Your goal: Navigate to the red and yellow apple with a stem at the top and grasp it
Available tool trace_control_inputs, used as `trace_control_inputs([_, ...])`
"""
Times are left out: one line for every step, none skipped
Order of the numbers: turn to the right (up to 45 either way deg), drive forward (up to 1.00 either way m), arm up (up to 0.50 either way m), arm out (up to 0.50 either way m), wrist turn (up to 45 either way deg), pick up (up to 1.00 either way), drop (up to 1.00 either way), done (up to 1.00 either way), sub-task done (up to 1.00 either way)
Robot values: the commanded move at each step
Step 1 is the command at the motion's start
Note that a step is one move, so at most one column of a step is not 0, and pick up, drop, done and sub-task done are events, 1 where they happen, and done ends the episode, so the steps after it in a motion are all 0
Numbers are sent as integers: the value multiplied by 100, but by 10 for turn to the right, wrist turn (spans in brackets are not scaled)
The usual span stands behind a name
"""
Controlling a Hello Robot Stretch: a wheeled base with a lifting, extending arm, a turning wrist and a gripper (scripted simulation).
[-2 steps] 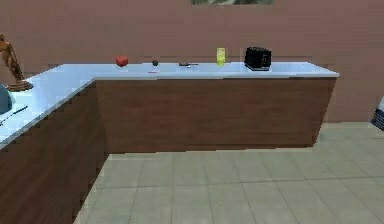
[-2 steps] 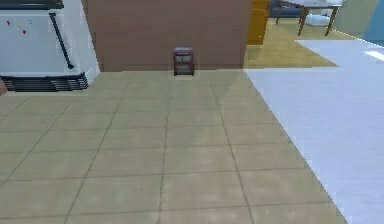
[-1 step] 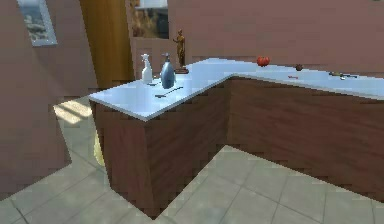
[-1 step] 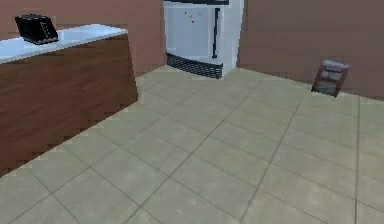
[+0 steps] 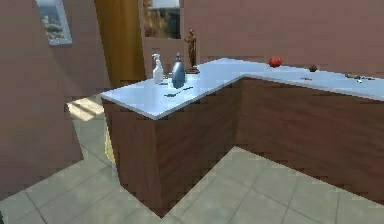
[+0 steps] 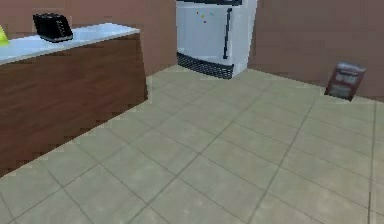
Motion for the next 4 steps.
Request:
trace_control_inputs([0,20,0,0,0,0,0,0,0])
trace_control_inputs([-450,0,0,0,0,0,0,0,0])
trace_control_inputs([-60,0,0,0,0,0,0,0,0])
trace_control_inputs([0,100,0,0,0,0,0,0,0])
